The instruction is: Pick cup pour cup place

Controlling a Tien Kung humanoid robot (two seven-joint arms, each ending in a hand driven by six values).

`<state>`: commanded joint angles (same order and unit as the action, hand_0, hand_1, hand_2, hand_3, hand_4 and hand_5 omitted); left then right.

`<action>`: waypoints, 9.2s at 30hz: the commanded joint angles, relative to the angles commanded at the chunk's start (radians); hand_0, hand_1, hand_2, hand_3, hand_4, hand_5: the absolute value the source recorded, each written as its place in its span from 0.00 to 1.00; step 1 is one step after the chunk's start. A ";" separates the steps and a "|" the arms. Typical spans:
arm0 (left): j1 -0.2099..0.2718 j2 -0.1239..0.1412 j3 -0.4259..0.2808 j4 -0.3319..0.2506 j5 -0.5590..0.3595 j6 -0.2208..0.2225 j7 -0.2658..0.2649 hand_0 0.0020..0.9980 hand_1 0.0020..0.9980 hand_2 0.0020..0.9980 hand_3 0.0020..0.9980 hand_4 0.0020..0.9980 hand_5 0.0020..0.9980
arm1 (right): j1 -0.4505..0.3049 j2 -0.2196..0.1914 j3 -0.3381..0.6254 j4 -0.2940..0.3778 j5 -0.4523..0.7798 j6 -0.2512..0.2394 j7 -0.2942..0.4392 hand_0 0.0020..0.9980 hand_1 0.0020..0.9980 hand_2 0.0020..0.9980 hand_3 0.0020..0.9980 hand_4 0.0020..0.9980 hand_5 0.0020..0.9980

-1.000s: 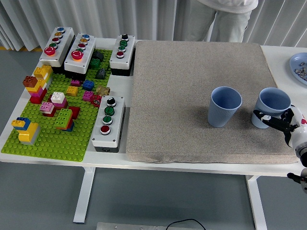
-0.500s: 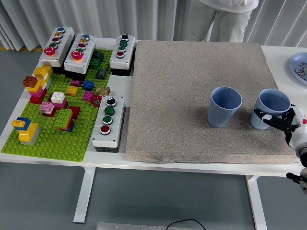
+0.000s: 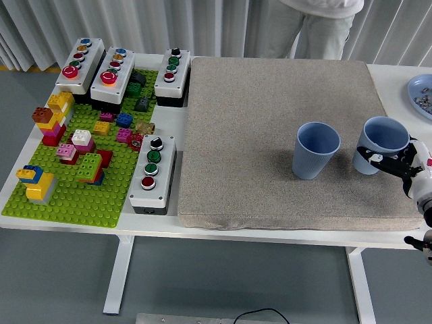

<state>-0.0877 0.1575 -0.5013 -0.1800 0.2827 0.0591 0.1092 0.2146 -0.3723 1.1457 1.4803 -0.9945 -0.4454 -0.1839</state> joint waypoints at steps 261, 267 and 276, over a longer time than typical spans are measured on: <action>-0.001 0.013 0.012 0.000 -0.015 0.001 -0.002 0.71 0.73 0.80 0.65 0.51 0.94 | 0.302 -0.170 -0.468 0.106 -1.249 -0.024 -0.452 0.76 0.68 0.58 0.63 0.70 0.07; -0.001 0.013 0.010 0.000 -0.014 0.001 -0.002 0.71 0.73 0.80 0.65 0.51 0.94 | 0.303 -0.169 -0.470 0.110 -1.249 -0.020 -0.461 0.76 0.68 0.59 0.63 0.69 0.05; -0.003 0.013 0.008 0.000 -0.012 0.001 0.000 0.71 0.73 0.80 0.65 0.51 0.94 | 0.304 -0.167 -0.465 0.124 -1.243 -0.016 -0.461 0.76 0.68 0.59 0.63 0.69 0.03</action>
<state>-0.0908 0.1704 -0.4932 -0.1800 0.2704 0.0605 0.1089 0.5185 -0.5396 0.6811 1.6045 -2.2377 -0.4610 -0.6454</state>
